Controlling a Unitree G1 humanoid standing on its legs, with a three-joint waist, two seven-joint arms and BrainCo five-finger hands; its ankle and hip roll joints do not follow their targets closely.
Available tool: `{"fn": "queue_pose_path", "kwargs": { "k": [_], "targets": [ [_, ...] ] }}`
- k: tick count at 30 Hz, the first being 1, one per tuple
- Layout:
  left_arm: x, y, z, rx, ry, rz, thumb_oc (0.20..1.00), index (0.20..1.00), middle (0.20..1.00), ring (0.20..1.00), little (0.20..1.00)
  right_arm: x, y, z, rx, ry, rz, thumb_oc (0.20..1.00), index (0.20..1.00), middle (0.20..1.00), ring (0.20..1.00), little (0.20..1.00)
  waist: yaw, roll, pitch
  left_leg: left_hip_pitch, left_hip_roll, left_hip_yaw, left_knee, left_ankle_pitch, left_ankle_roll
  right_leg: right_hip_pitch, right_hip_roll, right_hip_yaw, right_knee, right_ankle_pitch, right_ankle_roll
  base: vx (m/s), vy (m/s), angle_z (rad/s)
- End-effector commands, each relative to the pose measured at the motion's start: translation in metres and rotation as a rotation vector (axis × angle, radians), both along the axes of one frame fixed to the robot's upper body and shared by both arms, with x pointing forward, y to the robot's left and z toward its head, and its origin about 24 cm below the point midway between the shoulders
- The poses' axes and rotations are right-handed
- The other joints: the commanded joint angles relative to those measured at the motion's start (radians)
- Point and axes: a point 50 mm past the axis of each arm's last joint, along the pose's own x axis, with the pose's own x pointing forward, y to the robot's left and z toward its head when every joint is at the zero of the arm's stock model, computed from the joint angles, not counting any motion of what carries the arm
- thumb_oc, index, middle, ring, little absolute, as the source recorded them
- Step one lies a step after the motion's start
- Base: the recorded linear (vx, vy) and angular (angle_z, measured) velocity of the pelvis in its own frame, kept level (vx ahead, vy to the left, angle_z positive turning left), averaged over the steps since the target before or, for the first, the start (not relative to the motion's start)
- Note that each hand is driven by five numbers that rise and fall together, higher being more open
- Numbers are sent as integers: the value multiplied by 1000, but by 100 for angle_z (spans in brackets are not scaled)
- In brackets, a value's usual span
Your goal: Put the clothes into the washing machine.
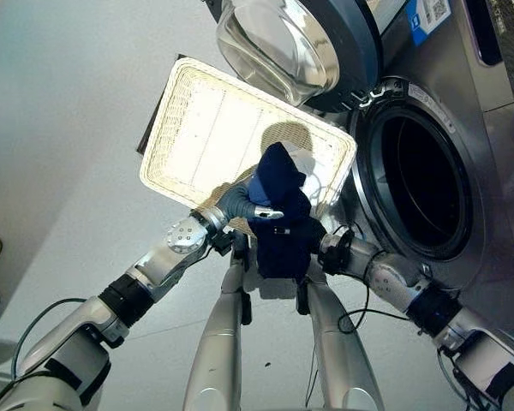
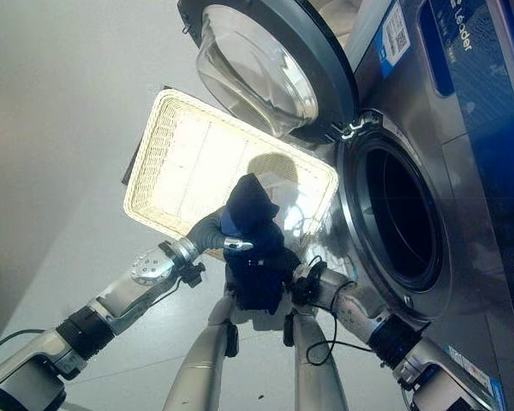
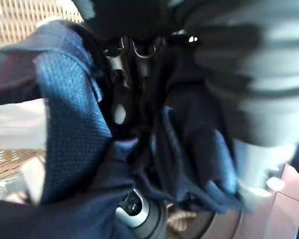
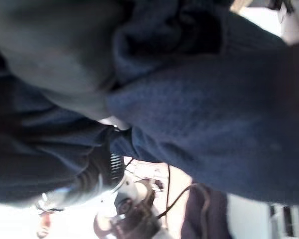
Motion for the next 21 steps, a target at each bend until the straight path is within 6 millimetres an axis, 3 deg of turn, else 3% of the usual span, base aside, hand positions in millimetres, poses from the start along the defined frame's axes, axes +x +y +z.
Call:
{"fn": "queue_pose_path", "kwargs": {
  "k": [1,3,5,6,7,9,11,12,14,15,17,21],
  "targets": [
    [-9,-17,22,-27,-163,13,1000,1000,1000,1000,1000,-2,11,19,173,-80,-53,200,200,200,200,200,-37,35,-1,-31,-63,21,18,4,14,29,17,-43,31,-52,76,6,44,-14],
    [-1,-2,15,-20,-164,198,1000,1000,1000,1000,1000,4,-2,24,275,-88,-181,200,200,200,200,200,-40,38,-1,-28,-61,31,12,6,11,32,15,-43,25,-51,77,17,29,-9],
    [11,28,5,5,-168,482,1000,1000,1000,1000,1000,14,-27,31,431,-120,-365,200,200,200,200,200,-44,40,-1,-18,-59,42,5,5,9,38,15,-45,23,-55,79,14,-3,-8],
    [12,29,4,7,-169,494,1000,1000,1000,1000,1000,14,-28,32,443,-124,-380,200,200,200,200,200,-44,40,-1,-18,-59,43,5,5,9,38,15,-45,23,-55,79,8,-8,-4],
    [17,47,0,73,-208,637,1000,1000,1000,1000,1000,19,-48,38,565,-148,-503,200,200,200,200,200,-45,41,-1,-16,-58,49,9,0,7,39,14,-44,26,-59,80,0,0,0],
    [19,61,-2,158,-243,721,1000,1000,1000,1000,1000,22,-65,45,704,-153,-605,200,200,200,200,200,-48,43,-1,-14,-57,52,11,-3,5,40,15,-42,29,-62,82,13,10,-3],
    [19,82,-14,152,-160,818,1000,1000,1000,1000,1000,21,-96,46,876,-174,-760,200,200,200,200,200,-52,49,-1,-5,-54,62,12,-8,2,46,11,-44,30,-63,83,38,30,-10],
    [19,82,-14,153,-157,822,1000,1000,1000,1000,1000,21,-97,46,883,-175,-763,200,200,200,200,200,-52,50,-1,-4,-54,62,12,-9,2,46,11,-44,30,-63,83,33,25,-11],
    [21,101,-26,139,-92,915,1000,1000,1000,1000,1000,23,-125,50,1026,-216,-874,200,200,200,200,200,-55,63,-1,7,-50,79,10,-17,-2,50,4,-46,29,-68,86,25,15,-10],
    [21,102,-26,142,-86,925,1000,1000,1000,1000,1000,23,-128,50,1051,-219,-888,200,200,200,200,200,-55,64,-1,8,-50,80,10,-18,-2,51,3,-47,29,-68,86,16,-13,-5],
    [23,114,-38,194,-56,980,1000,1000,1000,1000,1000,27,-152,48,1247,-190,-1010,200,200,200,200,200,-57,76,-1,12,-46,94,10,-22,-9,51,-6,-59,33,-70,91,24,-42,-3],
    [26,120,-47,198,-3,1004,1000,1000,1000,1000,1000,32,-180,51,1407,-167,-1183,200,200,200,200,200,-52,91,-1,15,-46,100,10,-26,-11,51,-11,-66,32,-71,93,12,-33,-3]
  ]
}}
